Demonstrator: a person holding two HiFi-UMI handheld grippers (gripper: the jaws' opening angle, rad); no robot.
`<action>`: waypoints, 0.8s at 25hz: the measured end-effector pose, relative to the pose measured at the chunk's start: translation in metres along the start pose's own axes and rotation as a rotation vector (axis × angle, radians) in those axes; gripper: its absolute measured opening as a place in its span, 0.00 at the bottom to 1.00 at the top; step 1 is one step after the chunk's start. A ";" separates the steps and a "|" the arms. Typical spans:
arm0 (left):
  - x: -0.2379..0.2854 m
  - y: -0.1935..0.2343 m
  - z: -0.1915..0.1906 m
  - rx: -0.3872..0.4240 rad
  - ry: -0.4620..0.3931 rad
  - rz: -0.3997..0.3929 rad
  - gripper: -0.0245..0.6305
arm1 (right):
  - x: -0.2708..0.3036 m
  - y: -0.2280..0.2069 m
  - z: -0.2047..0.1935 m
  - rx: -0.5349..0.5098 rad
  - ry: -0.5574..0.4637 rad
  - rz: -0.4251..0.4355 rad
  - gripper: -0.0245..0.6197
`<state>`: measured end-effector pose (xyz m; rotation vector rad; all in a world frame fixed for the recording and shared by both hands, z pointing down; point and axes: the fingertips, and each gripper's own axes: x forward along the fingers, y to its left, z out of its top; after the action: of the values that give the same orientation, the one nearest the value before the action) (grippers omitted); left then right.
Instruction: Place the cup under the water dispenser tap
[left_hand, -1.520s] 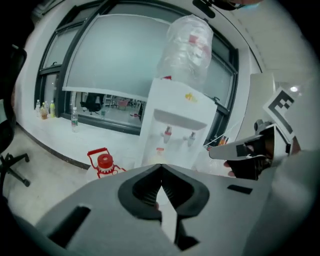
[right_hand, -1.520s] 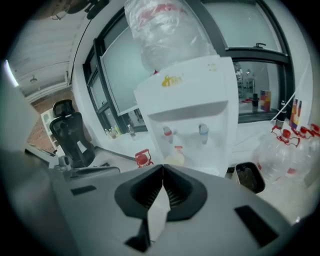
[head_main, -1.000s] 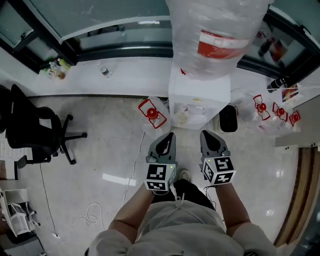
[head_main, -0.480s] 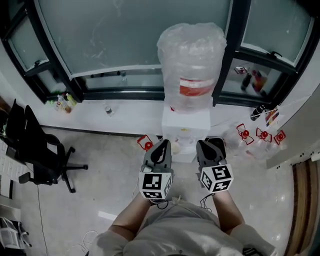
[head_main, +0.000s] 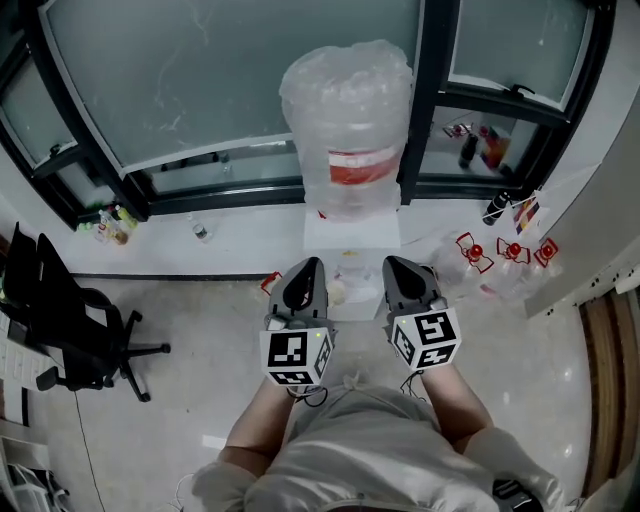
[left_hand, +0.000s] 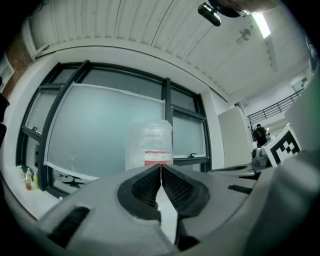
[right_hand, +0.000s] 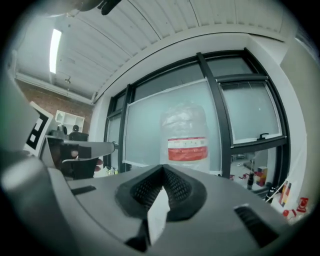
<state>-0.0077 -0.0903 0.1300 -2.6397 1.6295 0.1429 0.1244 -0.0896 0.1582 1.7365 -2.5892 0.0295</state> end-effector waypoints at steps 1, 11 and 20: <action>0.001 -0.002 -0.001 0.002 0.006 -0.005 0.07 | 0.000 -0.001 0.000 -0.004 0.004 0.000 0.08; 0.011 -0.018 -0.006 -0.010 0.022 -0.042 0.07 | -0.002 -0.010 -0.001 -0.024 -0.001 -0.047 0.08; 0.012 -0.022 -0.017 0.000 0.055 -0.020 0.07 | -0.006 -0.012 -0.004 -0.035 -0.009 -0.043 0.08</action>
<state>0.0181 -0.0921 0.1459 -2.6827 1.6180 0.0704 0.1380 -0.0886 0.1622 1.7842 -2.5412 -0.0245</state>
